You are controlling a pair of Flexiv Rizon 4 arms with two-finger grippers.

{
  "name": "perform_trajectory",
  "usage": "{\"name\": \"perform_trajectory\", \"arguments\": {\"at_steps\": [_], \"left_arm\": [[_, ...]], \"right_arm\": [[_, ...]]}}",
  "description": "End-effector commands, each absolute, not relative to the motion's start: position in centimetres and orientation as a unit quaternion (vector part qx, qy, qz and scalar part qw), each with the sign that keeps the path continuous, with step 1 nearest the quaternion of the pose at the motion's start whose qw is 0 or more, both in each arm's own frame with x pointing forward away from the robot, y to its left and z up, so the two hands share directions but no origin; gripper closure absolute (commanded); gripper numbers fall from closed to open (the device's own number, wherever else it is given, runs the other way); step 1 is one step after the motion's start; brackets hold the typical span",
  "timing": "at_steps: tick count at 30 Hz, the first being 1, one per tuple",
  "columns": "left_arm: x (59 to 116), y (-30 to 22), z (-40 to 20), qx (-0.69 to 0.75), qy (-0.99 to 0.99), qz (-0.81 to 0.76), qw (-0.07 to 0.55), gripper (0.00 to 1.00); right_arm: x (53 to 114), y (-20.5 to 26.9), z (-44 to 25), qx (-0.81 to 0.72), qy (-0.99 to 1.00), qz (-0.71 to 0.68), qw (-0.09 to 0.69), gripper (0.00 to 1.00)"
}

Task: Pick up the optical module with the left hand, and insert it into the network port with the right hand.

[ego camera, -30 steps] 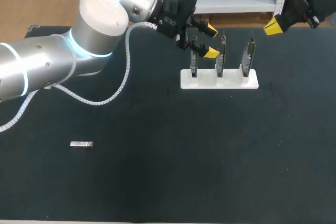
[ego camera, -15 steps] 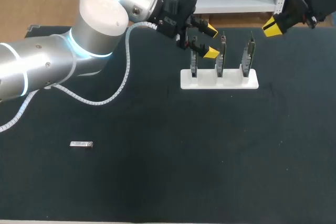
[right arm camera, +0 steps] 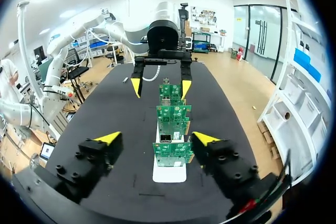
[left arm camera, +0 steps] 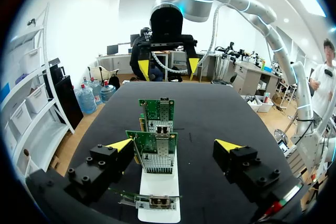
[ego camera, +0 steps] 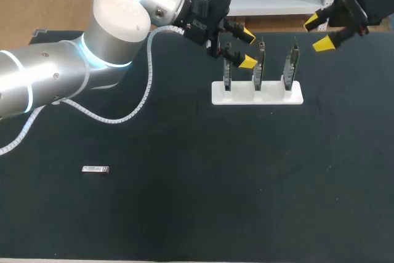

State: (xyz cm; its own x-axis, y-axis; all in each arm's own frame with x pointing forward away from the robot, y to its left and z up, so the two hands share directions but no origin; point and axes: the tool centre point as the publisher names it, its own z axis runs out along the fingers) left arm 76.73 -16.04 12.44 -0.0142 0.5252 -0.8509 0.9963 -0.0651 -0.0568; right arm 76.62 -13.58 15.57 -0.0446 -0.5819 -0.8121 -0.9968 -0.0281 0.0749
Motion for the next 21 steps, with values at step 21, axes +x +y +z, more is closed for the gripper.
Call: {"name": "perform_trajectory", "arguments": {"at_steps": [21], "left_arm": [[76.9, -15.9, 13.6, 0.631, 0.602, -0.365, 0.328, 0.00]], "right_arm": [[76.4, -13.5, 15.6, -0.625, 0.633, 0.349, 0.296, 0.00]]}}
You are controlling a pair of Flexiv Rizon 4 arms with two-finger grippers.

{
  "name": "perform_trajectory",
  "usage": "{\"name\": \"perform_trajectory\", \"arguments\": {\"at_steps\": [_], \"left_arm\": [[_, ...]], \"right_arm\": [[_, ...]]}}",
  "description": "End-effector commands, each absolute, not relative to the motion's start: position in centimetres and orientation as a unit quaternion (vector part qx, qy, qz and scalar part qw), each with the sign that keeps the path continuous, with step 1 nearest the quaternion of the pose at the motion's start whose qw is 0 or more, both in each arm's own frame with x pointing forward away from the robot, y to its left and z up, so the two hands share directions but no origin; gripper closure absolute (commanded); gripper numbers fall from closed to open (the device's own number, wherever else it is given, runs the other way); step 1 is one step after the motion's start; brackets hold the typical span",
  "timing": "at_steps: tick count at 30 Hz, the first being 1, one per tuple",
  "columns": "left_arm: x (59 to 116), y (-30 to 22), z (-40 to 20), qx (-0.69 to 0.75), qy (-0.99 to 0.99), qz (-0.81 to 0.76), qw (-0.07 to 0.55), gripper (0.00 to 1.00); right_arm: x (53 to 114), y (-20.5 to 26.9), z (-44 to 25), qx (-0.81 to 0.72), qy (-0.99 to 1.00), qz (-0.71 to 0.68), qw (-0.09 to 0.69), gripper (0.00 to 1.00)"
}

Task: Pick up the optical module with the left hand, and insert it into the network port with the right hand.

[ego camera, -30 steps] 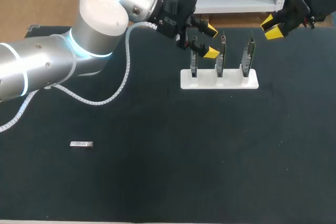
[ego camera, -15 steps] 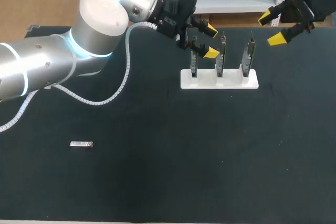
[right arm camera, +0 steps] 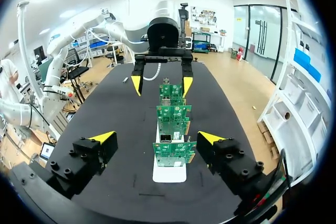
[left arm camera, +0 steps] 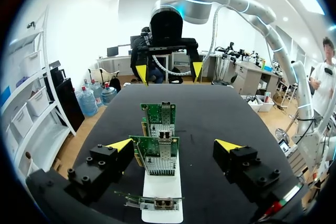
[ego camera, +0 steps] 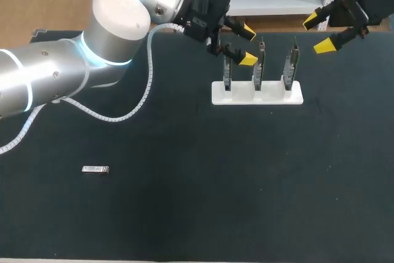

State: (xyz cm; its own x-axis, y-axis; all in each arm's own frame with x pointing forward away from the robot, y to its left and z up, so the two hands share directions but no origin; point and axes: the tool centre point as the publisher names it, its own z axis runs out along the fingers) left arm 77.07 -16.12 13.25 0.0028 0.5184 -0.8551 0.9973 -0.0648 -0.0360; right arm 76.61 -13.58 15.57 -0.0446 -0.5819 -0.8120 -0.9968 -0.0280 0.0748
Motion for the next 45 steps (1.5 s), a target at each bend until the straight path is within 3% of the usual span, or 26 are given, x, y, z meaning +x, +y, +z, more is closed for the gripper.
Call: {"name": "perform_trajectory", "arguments": {"at_steps": [1, 13, 21, 37, 45], "left_arm": [[77.1, -15.9, 13.9, 0.634, 0.601, -0.360, 0.328, 0.00], [78.2, -11.7, 20.8, 0.607, 0.583, -0.366, 0.397, 0.00], [76.5, -5.0, 24.2, 0.623, 0.625, -0.249, 0.399, 0.00], [68.6, 10.3, 21.0, 0.622, 0.738, -0.080, 0.250, 0.00], [64.8, 16.7, 17.8, 0.608, 0.762, -0.087, 0.203, 0.00]], "right_arm": [[76.4, -13.5, 15.6, -0.625, 0.633, 0.349, 0.296, 0.00], [76.4, -13.5, 15.6, -0.625, 0.633, 0.349, 0.296, 0.00], [76.4, -13.5, 15.6, -0.625, 0.633, 0.349, 0.296, 0.00], [76.4, -13.5, 15.6, -0.625, 0.633, 0.349, 0.296, 0.00], [76.4, -13.5, 15.6, -0.625, 0.633, 0.349, 0.296, 0.00]]}}
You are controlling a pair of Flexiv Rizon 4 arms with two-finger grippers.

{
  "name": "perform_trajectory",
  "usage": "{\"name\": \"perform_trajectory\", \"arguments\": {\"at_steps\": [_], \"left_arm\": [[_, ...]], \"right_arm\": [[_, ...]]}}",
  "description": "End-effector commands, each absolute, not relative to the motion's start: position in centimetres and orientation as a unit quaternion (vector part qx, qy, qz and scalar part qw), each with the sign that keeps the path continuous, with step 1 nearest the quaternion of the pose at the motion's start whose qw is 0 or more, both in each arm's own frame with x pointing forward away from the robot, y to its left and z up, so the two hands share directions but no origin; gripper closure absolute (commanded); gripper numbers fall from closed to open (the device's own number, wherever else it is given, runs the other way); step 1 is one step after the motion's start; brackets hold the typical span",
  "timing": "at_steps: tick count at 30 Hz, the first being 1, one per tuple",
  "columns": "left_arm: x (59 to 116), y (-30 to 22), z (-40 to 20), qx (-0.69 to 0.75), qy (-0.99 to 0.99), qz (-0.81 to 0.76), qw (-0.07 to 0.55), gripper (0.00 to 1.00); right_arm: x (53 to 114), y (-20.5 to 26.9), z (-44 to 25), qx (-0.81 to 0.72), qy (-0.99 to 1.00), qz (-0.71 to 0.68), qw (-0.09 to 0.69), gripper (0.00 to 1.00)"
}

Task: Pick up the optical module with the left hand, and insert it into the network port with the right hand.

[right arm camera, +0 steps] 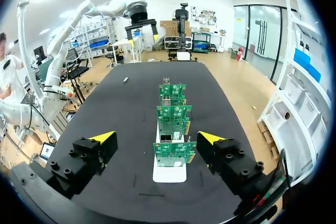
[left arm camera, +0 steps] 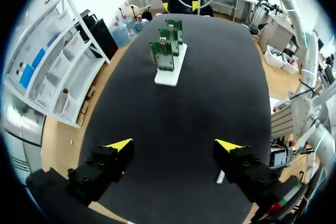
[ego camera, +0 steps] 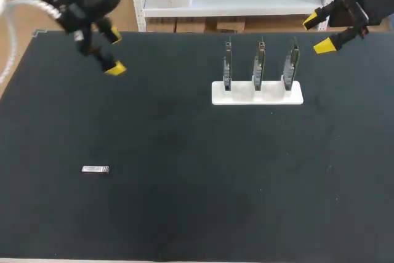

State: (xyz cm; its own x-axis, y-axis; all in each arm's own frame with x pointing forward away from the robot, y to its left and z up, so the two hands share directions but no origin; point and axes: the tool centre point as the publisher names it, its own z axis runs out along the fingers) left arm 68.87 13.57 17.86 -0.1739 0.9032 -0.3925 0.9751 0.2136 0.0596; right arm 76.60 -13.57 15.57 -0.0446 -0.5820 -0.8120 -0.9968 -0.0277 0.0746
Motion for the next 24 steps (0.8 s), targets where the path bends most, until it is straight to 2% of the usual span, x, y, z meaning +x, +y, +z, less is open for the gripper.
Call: {"name": "perform_trajectory", "arguments": {"at_steps": [1, 11, 24], "left_arm": [[64.3, 17.5, 17.3, 0.607, 0.765, -0.090, 0.194, 0.00], [60.9, 20.7, 13.2, 0.608, 0.784, -0.072, 0.101, 0.00], [57.8, 20.5, 8.8, 0.629, 0.770, -0.100, 0.038, 0.00]], "right_arm": [[76.4, -13.5, 15.6, -0.625, 0.633, 0.349, 0.296, 0.00], [76.4, -13.5, 15.6, -0.625, 0.633, 0.349, 0.296, 0.00], [76.4, -13.5, 15.6, -0.625, 0.633, 0.349, 0.296, 0.00]]}}
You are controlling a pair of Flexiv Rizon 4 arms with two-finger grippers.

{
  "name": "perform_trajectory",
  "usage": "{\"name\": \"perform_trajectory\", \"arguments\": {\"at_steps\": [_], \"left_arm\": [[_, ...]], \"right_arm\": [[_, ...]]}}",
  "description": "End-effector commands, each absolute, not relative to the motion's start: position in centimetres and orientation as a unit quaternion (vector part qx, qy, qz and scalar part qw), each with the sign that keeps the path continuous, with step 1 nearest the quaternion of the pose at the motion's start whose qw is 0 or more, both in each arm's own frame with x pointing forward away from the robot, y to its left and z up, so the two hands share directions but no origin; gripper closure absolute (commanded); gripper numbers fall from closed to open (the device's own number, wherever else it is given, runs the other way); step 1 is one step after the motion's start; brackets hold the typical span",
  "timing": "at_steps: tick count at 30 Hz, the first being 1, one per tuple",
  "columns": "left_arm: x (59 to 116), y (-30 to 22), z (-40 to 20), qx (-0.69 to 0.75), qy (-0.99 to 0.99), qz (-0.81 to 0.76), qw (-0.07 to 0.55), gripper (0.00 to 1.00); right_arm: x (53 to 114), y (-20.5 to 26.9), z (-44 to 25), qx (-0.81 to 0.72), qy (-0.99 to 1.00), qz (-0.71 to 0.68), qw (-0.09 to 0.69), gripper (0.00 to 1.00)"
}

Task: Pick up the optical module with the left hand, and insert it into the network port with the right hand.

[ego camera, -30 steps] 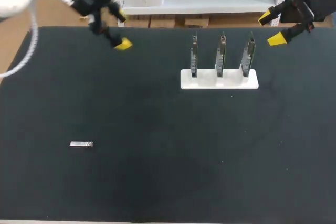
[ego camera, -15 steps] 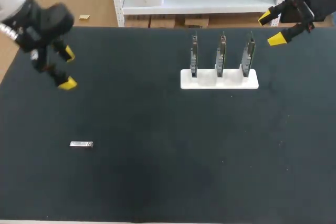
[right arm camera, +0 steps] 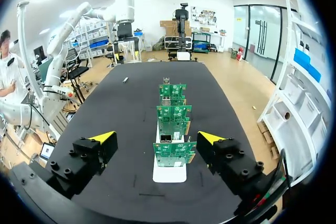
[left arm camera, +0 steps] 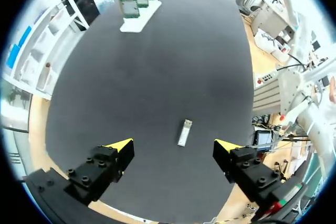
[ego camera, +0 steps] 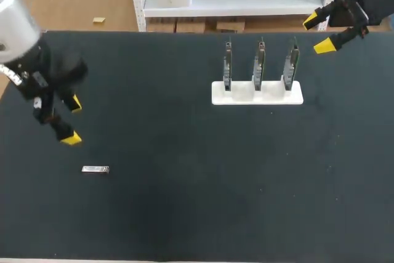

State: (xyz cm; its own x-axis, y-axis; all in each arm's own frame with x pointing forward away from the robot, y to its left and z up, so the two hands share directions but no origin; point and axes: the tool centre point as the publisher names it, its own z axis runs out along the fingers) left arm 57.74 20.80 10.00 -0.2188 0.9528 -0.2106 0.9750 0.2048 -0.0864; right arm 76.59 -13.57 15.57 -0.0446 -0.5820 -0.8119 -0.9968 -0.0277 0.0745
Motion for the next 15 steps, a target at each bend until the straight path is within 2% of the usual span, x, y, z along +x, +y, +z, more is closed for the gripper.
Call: {"name": "perform_trajectory", "arguments": {"at_steps": [1, 10, 15], "left_arm": [[57.6, 20.6, 8.4, 0.631, 0.770, -0.094, 0.030, 0.00], [56.1, 19.8, 5.4, 0.650, 0.757, -0.066, 0.011, 0.00], [55.9, 19.7, 4.8, 0.644, 0.763, -0.051, 0.024, 0.00]], "right_arm": [[76.4, -13.5, 15.6, -0.625, 0.633, 0.349, 0.296, 0.00], [76.4, -13.5, 15.6, -0.625, 0.633, 0.349, 0.296, 0.00], [76.4, -13.5, 15.6, -0.625, 0.633, 0.349, 0.296, 0.00]]}}
